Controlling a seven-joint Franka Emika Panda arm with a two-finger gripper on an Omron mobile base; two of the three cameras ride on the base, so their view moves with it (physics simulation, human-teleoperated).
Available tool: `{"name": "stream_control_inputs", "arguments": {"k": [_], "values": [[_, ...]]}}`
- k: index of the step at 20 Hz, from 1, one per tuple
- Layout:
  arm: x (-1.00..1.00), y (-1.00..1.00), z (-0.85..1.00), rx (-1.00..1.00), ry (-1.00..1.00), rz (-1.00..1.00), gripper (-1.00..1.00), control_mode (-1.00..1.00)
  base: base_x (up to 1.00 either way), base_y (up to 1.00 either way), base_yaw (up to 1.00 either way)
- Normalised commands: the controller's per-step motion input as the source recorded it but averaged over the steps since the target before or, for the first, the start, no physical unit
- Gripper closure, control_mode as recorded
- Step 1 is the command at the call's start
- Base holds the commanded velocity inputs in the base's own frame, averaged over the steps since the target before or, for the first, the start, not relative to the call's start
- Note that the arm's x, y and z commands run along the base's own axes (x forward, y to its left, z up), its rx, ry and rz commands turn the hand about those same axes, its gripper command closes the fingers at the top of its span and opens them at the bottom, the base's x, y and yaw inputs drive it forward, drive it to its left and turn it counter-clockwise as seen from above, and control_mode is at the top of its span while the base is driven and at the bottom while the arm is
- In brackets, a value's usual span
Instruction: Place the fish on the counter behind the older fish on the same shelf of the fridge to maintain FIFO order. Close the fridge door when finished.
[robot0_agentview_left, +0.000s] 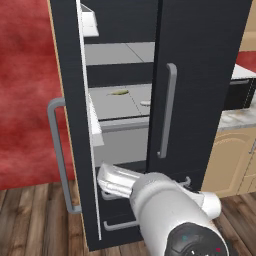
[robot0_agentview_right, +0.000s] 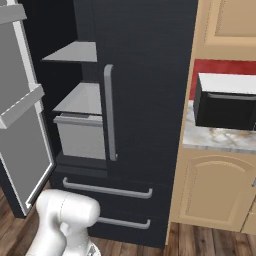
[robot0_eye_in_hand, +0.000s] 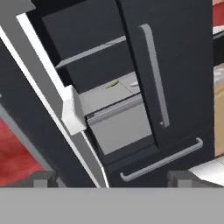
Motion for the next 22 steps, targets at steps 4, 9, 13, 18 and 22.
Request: {"name": "stream_control_inputs", "arguments": {"k": [4, 9, 13, 18, 22], "values": [[0.18, 0.99, -0.27, -0.18, 0.00, 0.04, -1.00, -1.00, 0.00, 0.00, 0.00], [0.60, 1.00, -0.26, -0.14, 0.00, 0.00, -1.00, -1.00, 0.00, 0.00, 0.00], [0.71, 0.92, -0.27, -0.16, -0.01, -0.03, -1.00, -1.00, 0.00, 0.00, 0.00], [0.72, 0.55, -0.35, -0.10, 0.00, -0.08, -1.00, -1.00, 0.00, 0.00, 0.00], [0.84, 0.31, -0.37, -0.05, 0.00, -0.11, -1.00, -1.00, 0.00, 0.00, 0.00]]}}
